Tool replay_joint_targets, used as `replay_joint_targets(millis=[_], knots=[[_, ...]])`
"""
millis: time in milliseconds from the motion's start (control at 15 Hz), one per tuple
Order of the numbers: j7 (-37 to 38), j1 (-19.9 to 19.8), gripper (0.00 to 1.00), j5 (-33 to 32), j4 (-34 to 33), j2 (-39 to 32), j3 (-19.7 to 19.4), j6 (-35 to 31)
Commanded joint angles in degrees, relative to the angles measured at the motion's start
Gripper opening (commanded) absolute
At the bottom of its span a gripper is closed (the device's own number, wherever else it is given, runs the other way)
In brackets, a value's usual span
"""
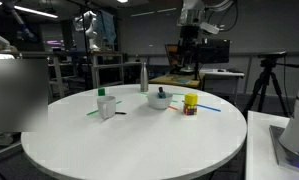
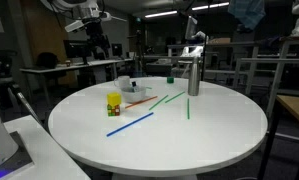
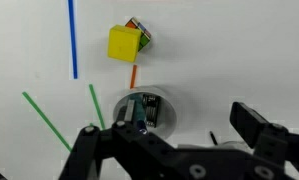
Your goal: Put the bottle in the bowl on the table
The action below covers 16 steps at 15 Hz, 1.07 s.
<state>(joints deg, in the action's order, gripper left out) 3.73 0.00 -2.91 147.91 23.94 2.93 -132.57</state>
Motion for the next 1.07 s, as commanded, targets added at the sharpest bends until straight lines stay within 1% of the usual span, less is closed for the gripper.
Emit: replay_joint_targets(millis=[0, 333, 600, 1000], knots=[[0.05, 0.17, 1.0, -0.06, -0.09, 0.01, -0.15, 0.15], [0.57, -0.07, 1.0, -0.34, -0.07, -0.18, -0.02, -0.28], [0.85, -0.47, 1.0, -0.88, -0.64, -1.78, 0.02, -2.09], [3.05, -1.96, 1.0, -4.76, -2.06, -7.04, 0.93, -13.01]])
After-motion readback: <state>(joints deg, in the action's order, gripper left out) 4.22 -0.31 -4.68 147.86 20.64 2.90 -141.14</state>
